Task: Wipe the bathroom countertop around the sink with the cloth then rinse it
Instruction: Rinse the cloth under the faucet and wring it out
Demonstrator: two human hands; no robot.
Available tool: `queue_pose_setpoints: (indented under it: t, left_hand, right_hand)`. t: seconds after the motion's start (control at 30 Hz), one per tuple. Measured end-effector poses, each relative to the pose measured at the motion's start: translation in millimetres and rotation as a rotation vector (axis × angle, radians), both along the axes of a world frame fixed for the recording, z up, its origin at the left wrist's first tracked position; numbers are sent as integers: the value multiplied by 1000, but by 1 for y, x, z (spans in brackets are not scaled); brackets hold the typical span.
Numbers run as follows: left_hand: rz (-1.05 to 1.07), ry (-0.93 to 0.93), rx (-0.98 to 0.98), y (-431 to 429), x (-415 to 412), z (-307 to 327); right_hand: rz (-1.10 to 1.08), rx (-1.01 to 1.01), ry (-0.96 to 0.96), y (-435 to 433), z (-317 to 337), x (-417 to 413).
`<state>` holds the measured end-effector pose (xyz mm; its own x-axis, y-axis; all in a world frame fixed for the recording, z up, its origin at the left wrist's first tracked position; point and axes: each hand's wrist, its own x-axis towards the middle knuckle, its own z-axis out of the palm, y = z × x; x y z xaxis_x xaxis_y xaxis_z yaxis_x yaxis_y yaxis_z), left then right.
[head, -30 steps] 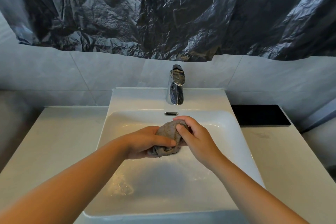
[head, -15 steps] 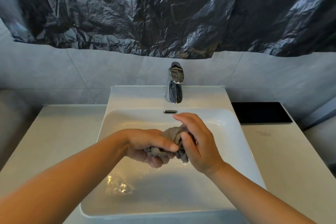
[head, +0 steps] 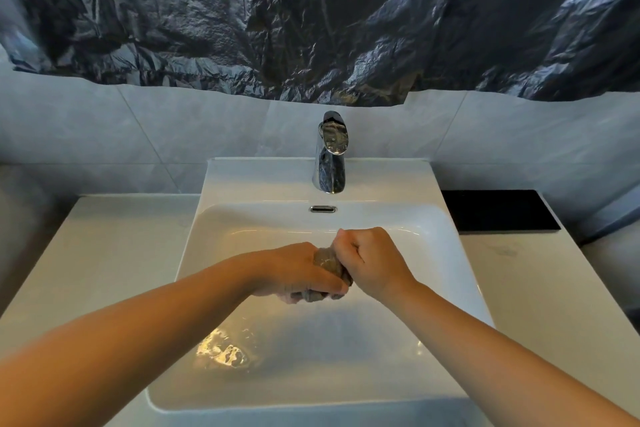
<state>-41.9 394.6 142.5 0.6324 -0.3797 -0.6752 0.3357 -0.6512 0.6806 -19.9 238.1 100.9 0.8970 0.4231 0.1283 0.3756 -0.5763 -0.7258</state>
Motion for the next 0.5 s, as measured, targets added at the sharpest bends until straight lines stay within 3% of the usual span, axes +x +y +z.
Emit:
queue_pose_setpoints:
  t: [0.13,0.27,0.5]
  left_hand:
    - [64,-214,58,-13,-6,-10]
    - [58,-427,247,-23,-8,-20]
    - [162,-394,139,-14,6,-6]
  right_hand:
    - [-54,-61,84,3,1,5]
    - [-118,-73,298,6,1,12]
    - [-247,44,367,-5,6,22]
